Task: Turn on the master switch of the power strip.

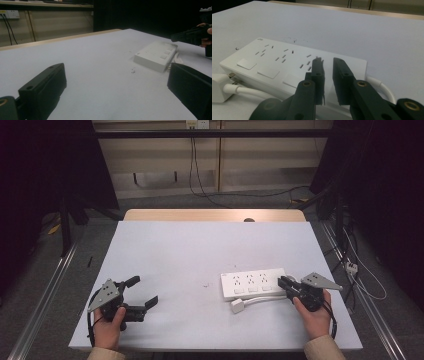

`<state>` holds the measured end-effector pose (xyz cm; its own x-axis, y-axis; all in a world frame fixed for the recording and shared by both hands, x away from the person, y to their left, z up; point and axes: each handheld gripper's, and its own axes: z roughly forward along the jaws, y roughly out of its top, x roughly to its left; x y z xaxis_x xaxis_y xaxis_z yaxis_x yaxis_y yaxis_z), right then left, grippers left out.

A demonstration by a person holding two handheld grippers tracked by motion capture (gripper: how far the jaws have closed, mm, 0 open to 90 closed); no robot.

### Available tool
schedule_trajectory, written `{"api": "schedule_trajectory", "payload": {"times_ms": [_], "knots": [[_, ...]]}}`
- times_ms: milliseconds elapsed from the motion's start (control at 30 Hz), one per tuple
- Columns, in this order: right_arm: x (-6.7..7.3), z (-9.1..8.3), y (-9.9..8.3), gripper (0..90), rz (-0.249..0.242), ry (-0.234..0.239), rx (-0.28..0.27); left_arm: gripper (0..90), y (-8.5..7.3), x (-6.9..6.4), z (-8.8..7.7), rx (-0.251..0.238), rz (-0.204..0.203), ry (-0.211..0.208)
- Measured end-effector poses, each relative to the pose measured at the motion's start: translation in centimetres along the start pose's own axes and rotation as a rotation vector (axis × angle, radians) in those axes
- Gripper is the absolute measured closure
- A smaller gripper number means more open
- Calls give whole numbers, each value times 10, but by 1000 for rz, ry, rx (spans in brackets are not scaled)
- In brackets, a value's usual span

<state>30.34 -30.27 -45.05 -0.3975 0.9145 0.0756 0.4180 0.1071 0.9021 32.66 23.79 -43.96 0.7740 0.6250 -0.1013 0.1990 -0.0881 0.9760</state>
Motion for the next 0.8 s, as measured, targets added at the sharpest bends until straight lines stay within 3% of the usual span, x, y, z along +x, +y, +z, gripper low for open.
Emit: {"api": "schedule_trajectory", "payload": {"times_ms": [800], "knots": [[-2, -1, 0, 871, 16, 23, 8, 20, 1, 0, 1, -8, 1, -4]]}}
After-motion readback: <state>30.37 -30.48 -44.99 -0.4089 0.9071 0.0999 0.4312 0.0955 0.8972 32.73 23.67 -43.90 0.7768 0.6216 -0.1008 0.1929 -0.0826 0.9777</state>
